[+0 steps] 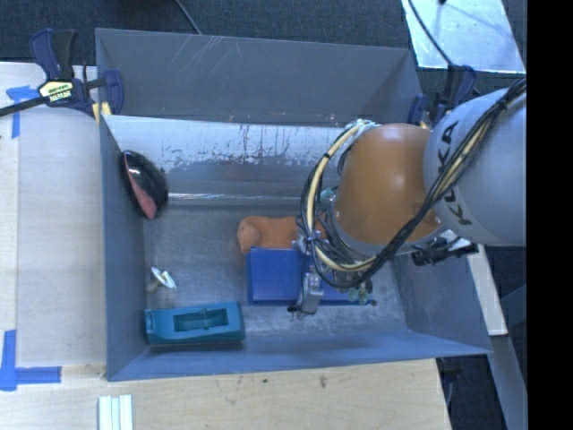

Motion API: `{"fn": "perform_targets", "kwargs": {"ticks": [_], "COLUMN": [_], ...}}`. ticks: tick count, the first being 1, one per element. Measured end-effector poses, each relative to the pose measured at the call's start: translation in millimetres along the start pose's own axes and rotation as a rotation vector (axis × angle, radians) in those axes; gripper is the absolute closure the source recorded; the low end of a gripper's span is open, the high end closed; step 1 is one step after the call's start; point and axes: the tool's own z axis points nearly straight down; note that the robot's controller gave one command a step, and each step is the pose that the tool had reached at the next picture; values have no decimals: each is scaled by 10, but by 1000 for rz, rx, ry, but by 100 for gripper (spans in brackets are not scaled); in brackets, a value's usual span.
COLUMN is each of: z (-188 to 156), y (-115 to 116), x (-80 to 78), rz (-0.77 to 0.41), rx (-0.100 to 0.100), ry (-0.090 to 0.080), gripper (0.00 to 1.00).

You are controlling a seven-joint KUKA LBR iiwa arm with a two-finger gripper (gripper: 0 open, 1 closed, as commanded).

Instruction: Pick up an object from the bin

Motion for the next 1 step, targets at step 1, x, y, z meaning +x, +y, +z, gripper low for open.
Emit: {"fn": "perform_targets", "kwargs": {"ticks": [1], "z": [-154], "y": [0], "x": [0], "rz": [0], "rx": [0], "ry": [0], "gripper": [100]}}
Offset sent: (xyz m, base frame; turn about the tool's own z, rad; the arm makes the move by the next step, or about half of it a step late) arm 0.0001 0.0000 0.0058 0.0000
